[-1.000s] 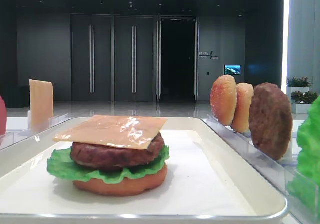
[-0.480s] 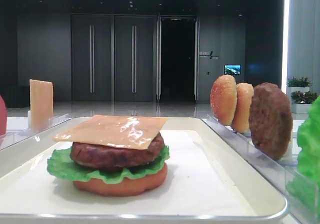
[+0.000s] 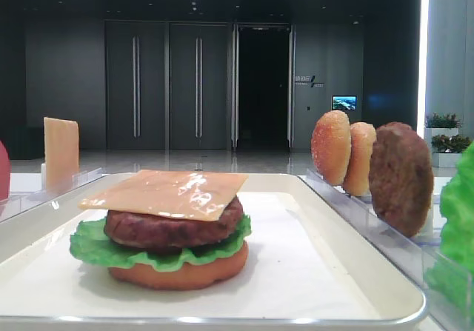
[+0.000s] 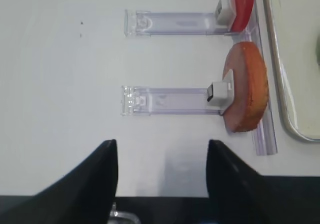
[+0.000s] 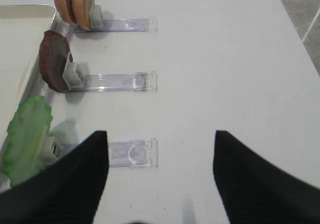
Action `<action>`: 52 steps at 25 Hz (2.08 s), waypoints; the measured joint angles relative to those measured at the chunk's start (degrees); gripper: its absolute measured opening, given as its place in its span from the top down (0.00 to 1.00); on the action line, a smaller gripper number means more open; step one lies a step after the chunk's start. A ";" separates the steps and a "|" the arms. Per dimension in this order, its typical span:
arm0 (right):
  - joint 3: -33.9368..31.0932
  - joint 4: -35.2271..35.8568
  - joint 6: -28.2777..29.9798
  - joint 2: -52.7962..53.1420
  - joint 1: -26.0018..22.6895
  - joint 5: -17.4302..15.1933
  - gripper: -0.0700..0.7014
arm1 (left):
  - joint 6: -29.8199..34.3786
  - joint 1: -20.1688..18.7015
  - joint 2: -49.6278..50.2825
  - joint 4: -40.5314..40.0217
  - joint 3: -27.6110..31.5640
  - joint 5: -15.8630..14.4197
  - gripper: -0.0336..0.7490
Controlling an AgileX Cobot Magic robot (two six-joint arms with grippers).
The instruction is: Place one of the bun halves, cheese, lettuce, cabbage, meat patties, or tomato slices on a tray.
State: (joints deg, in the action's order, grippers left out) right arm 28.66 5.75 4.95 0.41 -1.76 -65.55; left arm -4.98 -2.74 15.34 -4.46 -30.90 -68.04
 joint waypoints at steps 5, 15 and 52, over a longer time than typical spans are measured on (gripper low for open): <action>0.00 0.00 0.00 0.00 0.00 0.00 0.31 | 0.00 0.00 -6.66 0.00 1.29 0.83 0.43; 0.00 0.00 0.00 0.00 0.00 0.00 0.31 | 2.17 0.00 -16.13 0.17 1.82 1.26 0.44; 0.00 0.00 0.00 0.00 0.00 0.00 0.31 | 5.82 0.00 -16.25 2.05 3.91 4.44 0.44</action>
State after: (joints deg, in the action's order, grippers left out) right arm 28.66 5.75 4.95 0.41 -1.76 -65.55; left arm 0.84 -2.74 -0.91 -2.40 -26.99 -63.60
